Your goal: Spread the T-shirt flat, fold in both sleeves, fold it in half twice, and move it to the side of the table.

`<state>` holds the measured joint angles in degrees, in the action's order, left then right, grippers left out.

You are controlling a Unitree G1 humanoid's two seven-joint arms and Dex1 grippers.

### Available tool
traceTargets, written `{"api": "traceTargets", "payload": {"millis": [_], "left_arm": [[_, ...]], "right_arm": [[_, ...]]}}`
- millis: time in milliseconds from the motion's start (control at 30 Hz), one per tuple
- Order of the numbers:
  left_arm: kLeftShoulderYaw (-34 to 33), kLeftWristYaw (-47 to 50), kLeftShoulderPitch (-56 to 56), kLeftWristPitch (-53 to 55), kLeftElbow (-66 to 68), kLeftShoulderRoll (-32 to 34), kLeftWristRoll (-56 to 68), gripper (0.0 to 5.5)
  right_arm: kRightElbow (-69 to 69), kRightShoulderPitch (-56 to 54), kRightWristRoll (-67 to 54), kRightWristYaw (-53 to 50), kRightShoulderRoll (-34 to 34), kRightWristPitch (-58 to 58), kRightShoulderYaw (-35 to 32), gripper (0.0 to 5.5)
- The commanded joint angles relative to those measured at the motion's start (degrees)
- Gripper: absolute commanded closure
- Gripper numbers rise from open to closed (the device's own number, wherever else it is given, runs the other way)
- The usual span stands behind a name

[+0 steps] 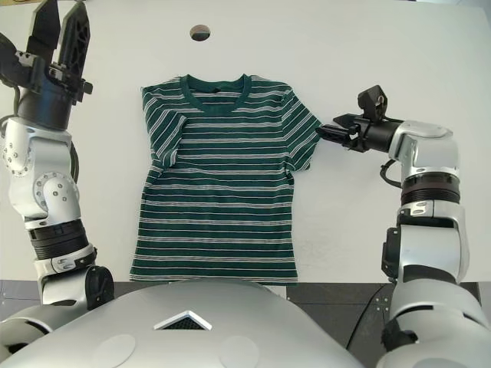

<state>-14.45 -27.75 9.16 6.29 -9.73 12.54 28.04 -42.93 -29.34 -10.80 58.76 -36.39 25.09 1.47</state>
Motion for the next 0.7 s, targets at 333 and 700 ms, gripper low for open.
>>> {"api": "traceTargets", "payload": {"millis": [333, 700], "left_arm": [[1.3, 3.9, -0.5, 2.3, -1.3, -1.4, 1.2, 2.97], [2.1, 4.5, -0.1, 2.7, -1.0, -1.3, 1.1, 2.97]], "right_arm": [[6.1, 4.4, -0.1, 0.5, 1.8, 5.8, 1.6, 3.89], [7.2, 4.6, -0.2, 0.3, 2.2, 5.6, 1.5, 5.35]]}}
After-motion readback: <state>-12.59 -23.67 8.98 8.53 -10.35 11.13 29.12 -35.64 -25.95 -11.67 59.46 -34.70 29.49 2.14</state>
